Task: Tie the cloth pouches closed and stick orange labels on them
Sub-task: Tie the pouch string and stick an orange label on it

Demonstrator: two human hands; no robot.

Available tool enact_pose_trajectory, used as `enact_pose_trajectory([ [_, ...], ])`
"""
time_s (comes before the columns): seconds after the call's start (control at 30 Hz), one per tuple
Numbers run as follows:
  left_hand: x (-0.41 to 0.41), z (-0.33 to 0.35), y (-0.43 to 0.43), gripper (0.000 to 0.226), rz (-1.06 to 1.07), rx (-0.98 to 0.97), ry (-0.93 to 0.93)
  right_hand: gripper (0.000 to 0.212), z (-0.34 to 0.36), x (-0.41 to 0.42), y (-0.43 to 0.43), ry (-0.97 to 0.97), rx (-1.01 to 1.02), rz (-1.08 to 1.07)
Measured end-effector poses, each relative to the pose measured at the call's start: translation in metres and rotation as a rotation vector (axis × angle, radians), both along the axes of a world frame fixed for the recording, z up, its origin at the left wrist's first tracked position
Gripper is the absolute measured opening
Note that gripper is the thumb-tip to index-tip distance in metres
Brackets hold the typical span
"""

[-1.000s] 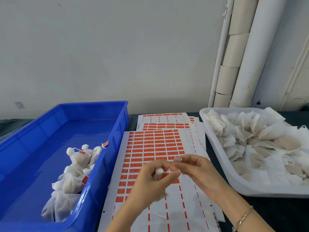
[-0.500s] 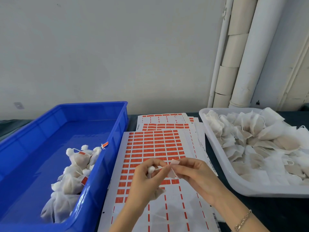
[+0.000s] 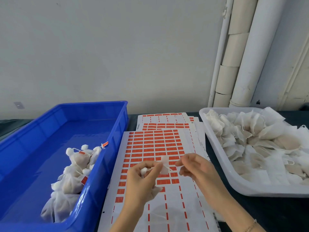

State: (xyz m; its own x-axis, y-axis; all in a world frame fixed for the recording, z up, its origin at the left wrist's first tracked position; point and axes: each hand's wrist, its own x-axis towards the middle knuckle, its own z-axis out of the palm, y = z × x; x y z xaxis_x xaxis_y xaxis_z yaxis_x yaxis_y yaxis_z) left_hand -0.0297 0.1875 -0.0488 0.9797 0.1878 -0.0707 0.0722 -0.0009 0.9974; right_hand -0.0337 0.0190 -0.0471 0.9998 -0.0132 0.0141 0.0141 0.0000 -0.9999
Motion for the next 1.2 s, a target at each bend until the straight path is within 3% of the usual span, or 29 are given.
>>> enact_pose_trajectory([
  [0.17,-0.003,-0.001,-0.004,0.011,-0.018,0.004,-0.015,0.028,-0.012,-0.011,0.014,-0.181,-0.242,-0.072],
  [0.3,-0.003,-0.001,-0.004,0.017,-0.031,0.013,-0.022,0.017,-0.019,-0.011,0.015,-0.255,-0.31,-0.151],
  [0.47,-0.003,-0.004,-0.002,0.009,-0.008,0.008,0.008,0.017,-0.018,-0.008,0.011,-0.246,-0.244,-0.148],
  [0.63,-0.003,-0.005,-0.003,0.008,0.001,0.026,0.005,0.036,-0.019,-0.011,0.014,-0.272,-0.279,-0.087],
  [0.77,-0.005,-0.004,-0.005,0.006,-0.031,0.033,0.003,0.018,-0.018,-0.009,0.015,-0.262,-0.237,-0.162],
  [1.0,-0.01,0.003,-0.007,0.006,-0.152,-0.098,0.081,0.01,-0.017,-0.002,0.009,-0.082,-0.125,-0.095],
  [1.2,-0.009,0.004,-0.006,0.009,-0.144,-0.09,0.089,0.02,-0.009,-0.001,0.005,-0.016,0.04,-0.002],
])
